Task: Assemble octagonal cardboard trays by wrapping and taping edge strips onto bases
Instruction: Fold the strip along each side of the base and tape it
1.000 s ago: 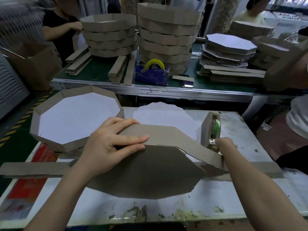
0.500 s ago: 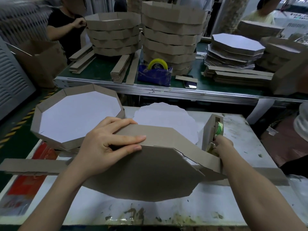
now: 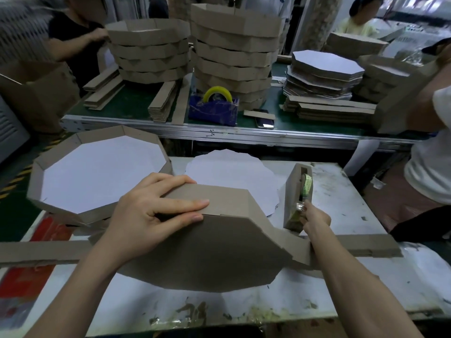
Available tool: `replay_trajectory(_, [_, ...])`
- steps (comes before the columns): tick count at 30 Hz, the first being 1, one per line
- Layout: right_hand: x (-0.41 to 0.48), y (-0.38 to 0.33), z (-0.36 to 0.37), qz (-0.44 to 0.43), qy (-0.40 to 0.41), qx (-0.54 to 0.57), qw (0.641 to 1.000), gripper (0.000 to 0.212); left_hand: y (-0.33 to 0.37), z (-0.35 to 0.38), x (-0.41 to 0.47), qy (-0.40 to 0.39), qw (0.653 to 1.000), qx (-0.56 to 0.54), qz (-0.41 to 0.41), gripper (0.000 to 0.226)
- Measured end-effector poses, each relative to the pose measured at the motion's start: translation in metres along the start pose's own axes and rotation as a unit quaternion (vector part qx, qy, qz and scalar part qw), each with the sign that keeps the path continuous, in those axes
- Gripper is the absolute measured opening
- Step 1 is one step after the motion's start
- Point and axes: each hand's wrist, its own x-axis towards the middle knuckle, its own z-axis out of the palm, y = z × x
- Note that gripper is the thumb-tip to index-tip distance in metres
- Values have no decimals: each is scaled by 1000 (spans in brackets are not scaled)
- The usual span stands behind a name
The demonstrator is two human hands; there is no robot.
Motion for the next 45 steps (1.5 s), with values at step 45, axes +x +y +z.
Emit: replay_trajectory(45, [-291, -80, 41, -338, -415, -226, 814, 30, -12, 0, -5, 1, 1000, 2, 8, 33])
